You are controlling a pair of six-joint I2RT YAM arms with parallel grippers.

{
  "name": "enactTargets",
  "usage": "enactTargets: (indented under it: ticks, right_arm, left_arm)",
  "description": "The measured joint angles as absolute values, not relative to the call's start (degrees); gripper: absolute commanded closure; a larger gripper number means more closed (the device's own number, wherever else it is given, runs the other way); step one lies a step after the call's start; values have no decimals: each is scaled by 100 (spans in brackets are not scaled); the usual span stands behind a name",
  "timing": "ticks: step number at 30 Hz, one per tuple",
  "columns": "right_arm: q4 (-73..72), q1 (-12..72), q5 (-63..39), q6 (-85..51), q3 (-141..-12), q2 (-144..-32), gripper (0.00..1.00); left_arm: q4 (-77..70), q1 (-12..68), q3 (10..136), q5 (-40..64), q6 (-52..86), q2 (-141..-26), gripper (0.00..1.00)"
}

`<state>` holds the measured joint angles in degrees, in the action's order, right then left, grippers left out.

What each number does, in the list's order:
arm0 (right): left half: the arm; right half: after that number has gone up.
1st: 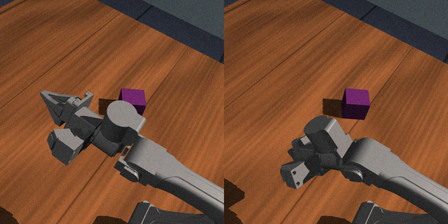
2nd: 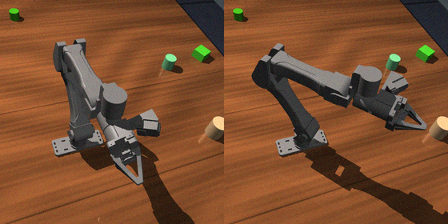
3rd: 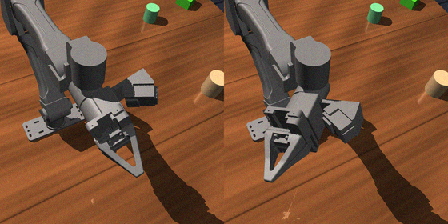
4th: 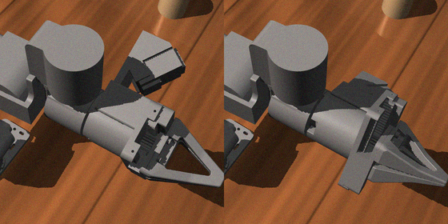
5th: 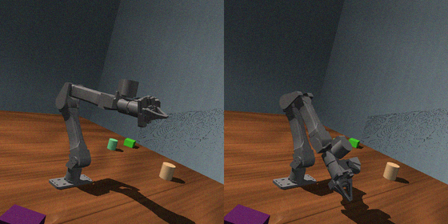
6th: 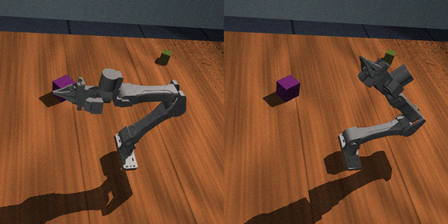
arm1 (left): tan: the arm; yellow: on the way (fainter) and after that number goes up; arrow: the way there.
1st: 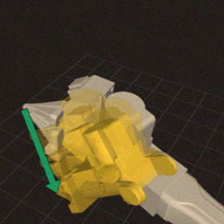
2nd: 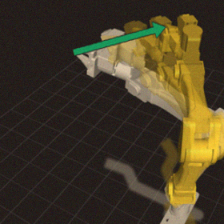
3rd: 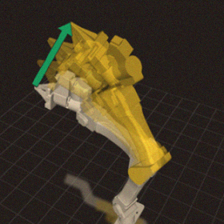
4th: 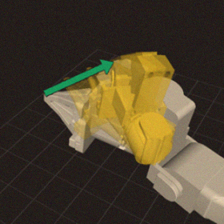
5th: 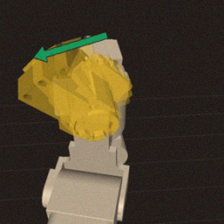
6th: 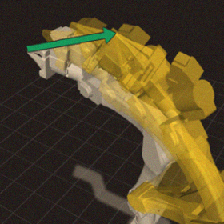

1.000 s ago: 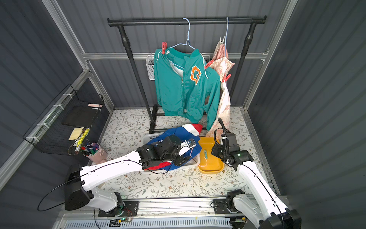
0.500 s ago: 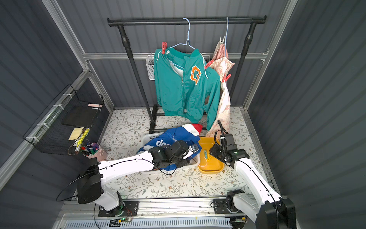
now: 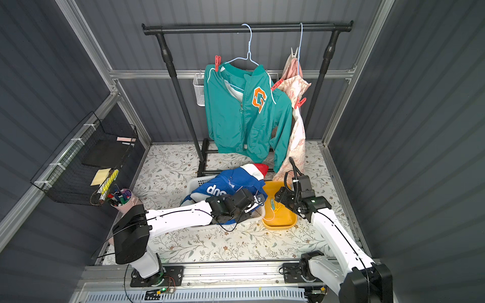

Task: Remove the clothespins securing jackets to the hanger
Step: Pick up the hanger from the basket.

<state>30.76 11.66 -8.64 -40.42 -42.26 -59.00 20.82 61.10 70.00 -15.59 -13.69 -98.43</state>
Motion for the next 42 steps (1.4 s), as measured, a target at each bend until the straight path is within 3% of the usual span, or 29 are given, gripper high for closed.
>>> enactTargets:
  ticks: [3,8,18,29,35,42]
  right_arm:
    - [3151,1166,-899,-3983,-4298,-5824,13]
    - [3225,1166,-1004,-3819,-4580,-5736,10]
    - [2993,1177,-1529,-3262,-4696,-5511,6]
    - [2189,1315,-2394,-2801,-4753,-5253,1]
    - [1535,2150,-2554,-2550,-4563,-5249,9]
    - [781,3144,-2399,-2180,-4779,-5618,30]
  left_arm:
    - [2023,6110,7000,-1640,-1361,-9852,88]
    - [2014,6110,7024,-1712,-1308,-9850,99]
    - [2014,5830,7032,-670,-1017,-9196,100]
    - [1706,4185,6897,1402,-694,-8377,100]
    - [1542,3693,6890,2373,-537,-8350,100]
    - [1323,3489,6871,3041,-443,-8355,100]
